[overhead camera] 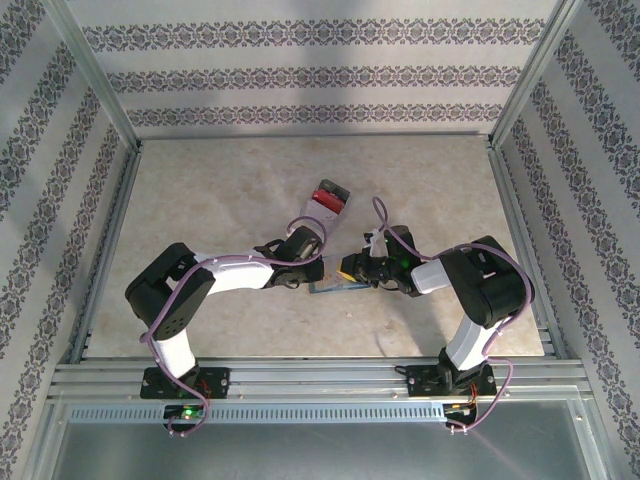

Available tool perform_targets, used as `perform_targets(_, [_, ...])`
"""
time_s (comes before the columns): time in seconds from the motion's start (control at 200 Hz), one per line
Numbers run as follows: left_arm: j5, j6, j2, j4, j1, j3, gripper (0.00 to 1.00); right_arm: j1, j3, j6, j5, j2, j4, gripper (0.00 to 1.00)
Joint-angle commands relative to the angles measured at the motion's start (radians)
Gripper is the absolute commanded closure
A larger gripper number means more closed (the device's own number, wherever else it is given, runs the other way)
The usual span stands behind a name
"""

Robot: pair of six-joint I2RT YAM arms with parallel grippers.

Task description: Take the credit cards out of the card holder

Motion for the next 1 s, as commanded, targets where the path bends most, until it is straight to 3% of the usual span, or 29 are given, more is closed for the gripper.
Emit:
perform_targets(0.0, [0.006,-0.01,0.011,-0.054,-0.002,-0.034,0.87,-0.01,-0.007,0.013,-0.034,-0.01,0.063,0.87])
perform_targets(0.215, [0.003,-0.011,-0.004,-0.051,-0.002,-0.041,0.87,-0.011,-0.014,0.015,-0.035,-0.017,0.073,0.98])
perform_targets(0.994, [-0.007,-0.009,-0.049,-0.05,-0.001,-0.044,0.82,-0.031,-0.04,-0.001,-0.01,-0.017,0.066,0.97])
